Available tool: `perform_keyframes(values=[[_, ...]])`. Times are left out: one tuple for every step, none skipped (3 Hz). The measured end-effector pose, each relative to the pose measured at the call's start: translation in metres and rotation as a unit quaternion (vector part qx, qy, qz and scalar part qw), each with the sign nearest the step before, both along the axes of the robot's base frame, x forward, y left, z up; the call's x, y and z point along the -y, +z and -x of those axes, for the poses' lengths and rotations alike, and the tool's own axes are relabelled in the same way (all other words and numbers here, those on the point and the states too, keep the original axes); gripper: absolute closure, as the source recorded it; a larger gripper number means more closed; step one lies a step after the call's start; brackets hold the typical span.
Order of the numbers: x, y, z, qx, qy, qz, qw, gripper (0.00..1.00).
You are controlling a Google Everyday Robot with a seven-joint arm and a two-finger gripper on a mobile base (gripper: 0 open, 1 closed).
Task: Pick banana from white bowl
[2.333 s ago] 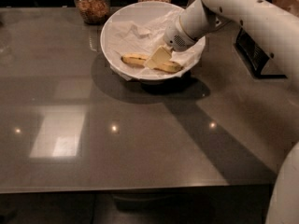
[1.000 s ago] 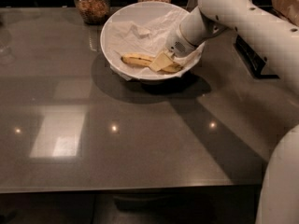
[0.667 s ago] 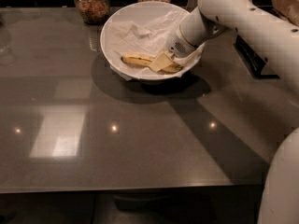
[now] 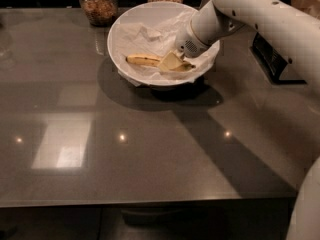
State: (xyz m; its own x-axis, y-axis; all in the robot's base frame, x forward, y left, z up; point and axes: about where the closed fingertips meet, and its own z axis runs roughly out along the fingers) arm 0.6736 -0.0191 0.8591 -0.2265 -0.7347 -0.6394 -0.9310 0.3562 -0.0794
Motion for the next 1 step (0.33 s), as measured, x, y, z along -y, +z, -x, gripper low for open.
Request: perform_keyframes(values=[[-0.0021,0.018,0.0113,0.006,0.018,-0.012,0.9997,1.0]])
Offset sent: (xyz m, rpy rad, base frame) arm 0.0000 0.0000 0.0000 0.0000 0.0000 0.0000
